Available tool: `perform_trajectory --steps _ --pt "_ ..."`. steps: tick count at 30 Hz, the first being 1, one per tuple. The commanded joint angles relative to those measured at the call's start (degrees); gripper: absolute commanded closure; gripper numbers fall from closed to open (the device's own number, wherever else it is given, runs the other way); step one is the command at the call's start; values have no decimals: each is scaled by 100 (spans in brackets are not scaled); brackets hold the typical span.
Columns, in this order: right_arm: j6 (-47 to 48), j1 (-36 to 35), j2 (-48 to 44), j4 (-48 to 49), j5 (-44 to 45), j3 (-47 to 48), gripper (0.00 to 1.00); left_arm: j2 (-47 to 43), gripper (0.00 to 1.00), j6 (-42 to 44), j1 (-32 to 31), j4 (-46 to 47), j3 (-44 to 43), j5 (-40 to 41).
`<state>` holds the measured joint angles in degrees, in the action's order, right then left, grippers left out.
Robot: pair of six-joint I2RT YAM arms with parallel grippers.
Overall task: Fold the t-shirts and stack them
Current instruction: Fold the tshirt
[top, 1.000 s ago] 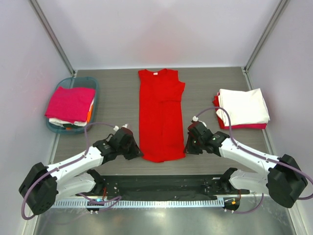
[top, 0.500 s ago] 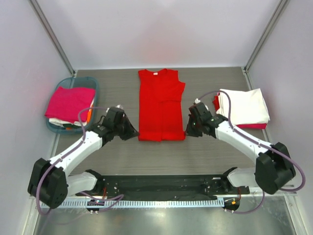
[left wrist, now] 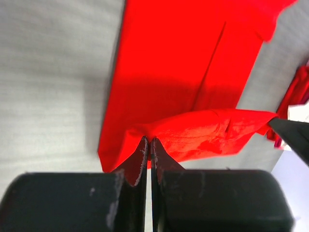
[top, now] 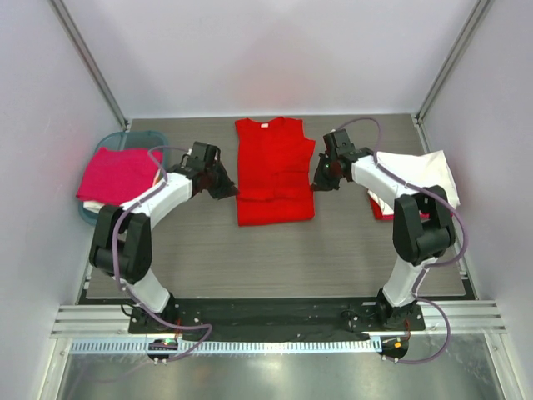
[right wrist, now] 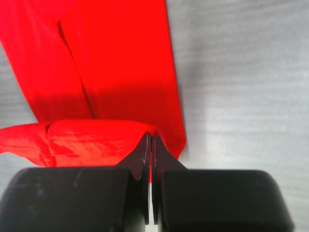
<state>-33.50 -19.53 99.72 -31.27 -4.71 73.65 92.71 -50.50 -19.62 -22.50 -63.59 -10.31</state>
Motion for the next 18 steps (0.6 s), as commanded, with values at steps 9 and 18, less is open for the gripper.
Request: perform_trajectory --steps 9,18 --pt "317 581 1197 -28 -680 1546 99 1197 100 146 414 167 -1366 -244" --pt "238 652 1770 -46 -909 2109 99 1864 100 234 564 18 -2095 -516"
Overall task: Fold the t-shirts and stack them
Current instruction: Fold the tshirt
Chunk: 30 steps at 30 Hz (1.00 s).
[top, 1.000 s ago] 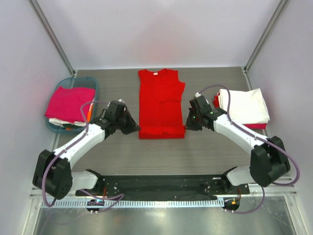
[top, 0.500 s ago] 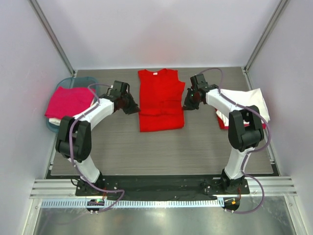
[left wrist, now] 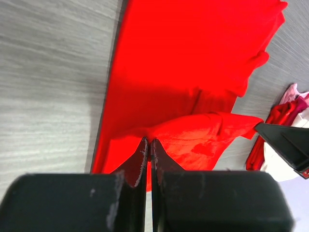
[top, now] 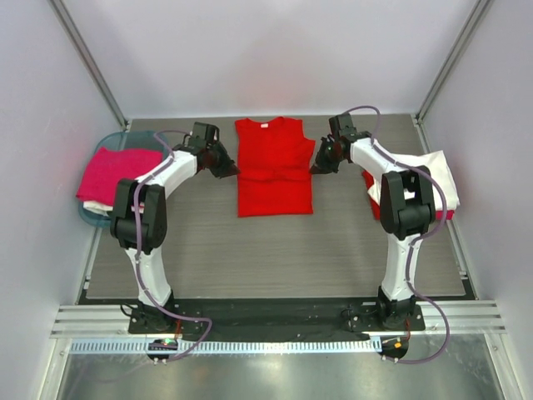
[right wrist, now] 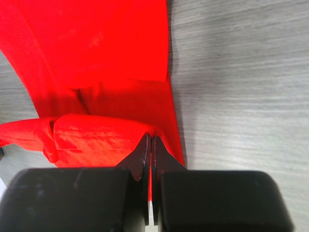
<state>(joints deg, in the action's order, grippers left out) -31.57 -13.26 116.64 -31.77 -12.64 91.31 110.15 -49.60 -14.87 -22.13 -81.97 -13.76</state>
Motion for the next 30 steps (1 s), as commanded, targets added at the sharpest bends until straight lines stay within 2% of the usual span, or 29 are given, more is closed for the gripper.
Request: perform_trajectory --steps 1,14,16,17,18,19,20,22,26,30 --pt "55 34 148 4 -115 370 99 156 100 144 90 -19 -327 -180" --pt "20 130 482 -22 -159 862 99 806 99 100 204 -54 -969 -355" --pt "11 130 605 -49 -194 1020 96 894 94 91 213 -63 -1109 -391" --pt "11 130 649 -57 -177 1064 71 938 70 91 222 -63 -1154 -426" --pt "2 139 650 -49 -168 1099 58 991 60 117 222 -107 -1206 -435" --pt "11 130 615 -57 -159 1091 46 991 45 213 222 -125 -1259 -435" --pt "54 130 562 -49 -168 1065 26 956 38 232 222 -160 -1233 -304" --pt "98 130 343 -31 -107 881 25 711 32 310 222 -222 -1032 -233" --pt "143 130 -219 144 -106 144 31 157 32 337 222 -143 -391 -311" --pt "37 122 -905 706 -370 -1304 39 -423 33 232 195 156 714 -539"
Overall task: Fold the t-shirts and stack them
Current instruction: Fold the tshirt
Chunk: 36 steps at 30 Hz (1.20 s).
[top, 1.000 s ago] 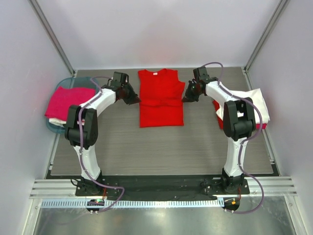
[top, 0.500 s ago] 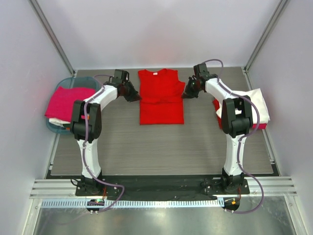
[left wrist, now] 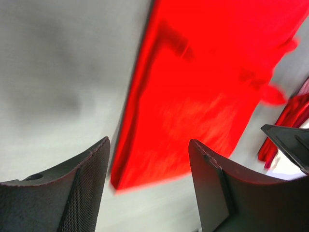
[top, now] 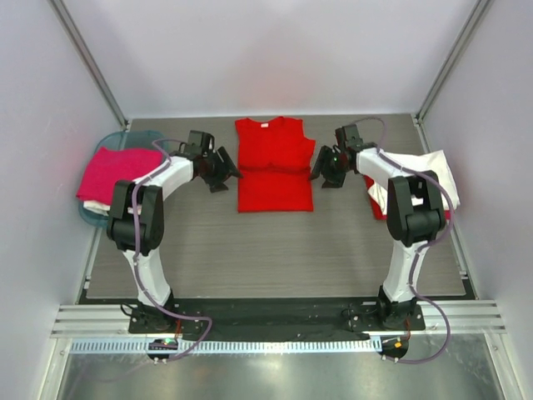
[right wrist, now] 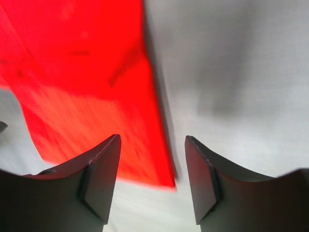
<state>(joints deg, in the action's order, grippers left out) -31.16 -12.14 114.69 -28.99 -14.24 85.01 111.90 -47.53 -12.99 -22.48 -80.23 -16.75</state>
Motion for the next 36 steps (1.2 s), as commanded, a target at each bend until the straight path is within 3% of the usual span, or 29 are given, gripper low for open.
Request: perform_trajectory --steps 1,6,12,20,25,36 --pt "-39 19 -842 621 -306 -888 40 -825 34 16 -10 252 717 -275" --pt "-163 -25 -1388 1105 -536 -1995 46 -1512 35 -107 -107 630 1850 -293" --pt "-189 -148 -1398 1264 -598 -2418 53 -1715 46 -239 -265 956 2493 -425" --pt "-233 -201 -1046 1431 -624 -2393 57 -1399 51 -257 -309 1228 2635 -443" --pt "-250 -280 -844 1440 -712 -2296 66 -1232 53 -257 -318 1316 2644 -434" --pt "-215 -298 -905 1458 -685 -2463 69 -986 53 -266 -318 1492 2591 -399"
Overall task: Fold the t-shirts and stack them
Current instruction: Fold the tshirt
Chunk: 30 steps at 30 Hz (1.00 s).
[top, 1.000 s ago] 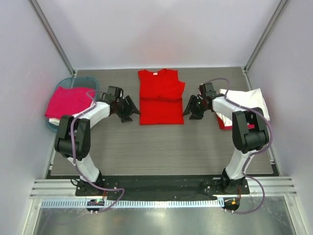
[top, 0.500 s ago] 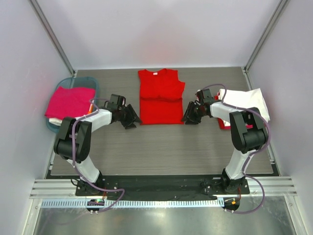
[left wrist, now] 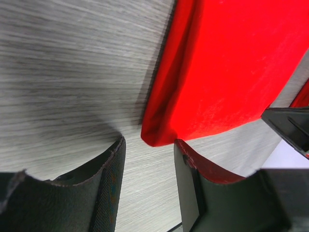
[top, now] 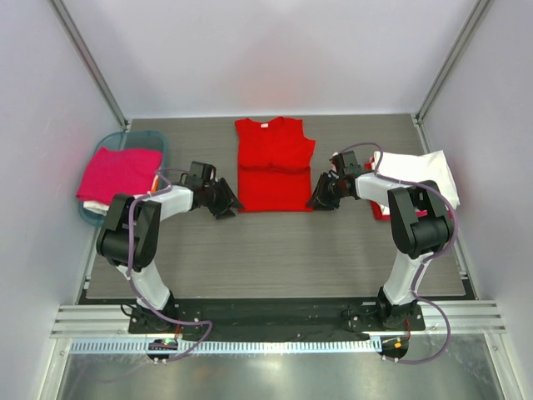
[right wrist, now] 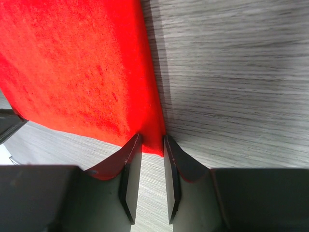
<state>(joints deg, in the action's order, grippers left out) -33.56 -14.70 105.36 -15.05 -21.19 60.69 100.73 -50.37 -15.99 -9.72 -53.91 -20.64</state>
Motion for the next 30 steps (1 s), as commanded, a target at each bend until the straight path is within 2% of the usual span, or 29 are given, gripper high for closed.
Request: perform_trajectory --steps 1,3,6,7,11,12,13,15,21,26,30 --pt "34 -42 37 63 10 -30 71 157 54 18 -10 242 -49 -1" --pt "34 -33 63 63 27 -4 72 219 55 10 -18 286 -84 60" --pt "25 -42 107 64 -16 57 79 315 65 -34 -18 330 -111 157" --pt "16 -42 107 63 -34 66 80 333 75 -78 -18 391 -111 192" --pt "34 -42 29 55 -43 23 85 430 87 -289 -71 663 -6 166" --pt "34 -33 -6 37 -34 5 86 448 95 -307 -106 699 3 175" --pt "34 -50 -33 28 -43 -13 91 474 100 -316 -115 751 12 175" --pt "43 -42 -121 -7 -52 -65 99 465 100 -333 -115 778 82 157" --pt "52 -42 -533 -173 -70 -154 99 -9 100 -324 -115 699 241 43" --pt "69 -33 -885 -612 -43 258 99 -500 100 -263 -115 146 -22 -37" --pt "17 -33 -1342 -833 -8 172 99 -1185 100 -271 -133 -48 135 43"
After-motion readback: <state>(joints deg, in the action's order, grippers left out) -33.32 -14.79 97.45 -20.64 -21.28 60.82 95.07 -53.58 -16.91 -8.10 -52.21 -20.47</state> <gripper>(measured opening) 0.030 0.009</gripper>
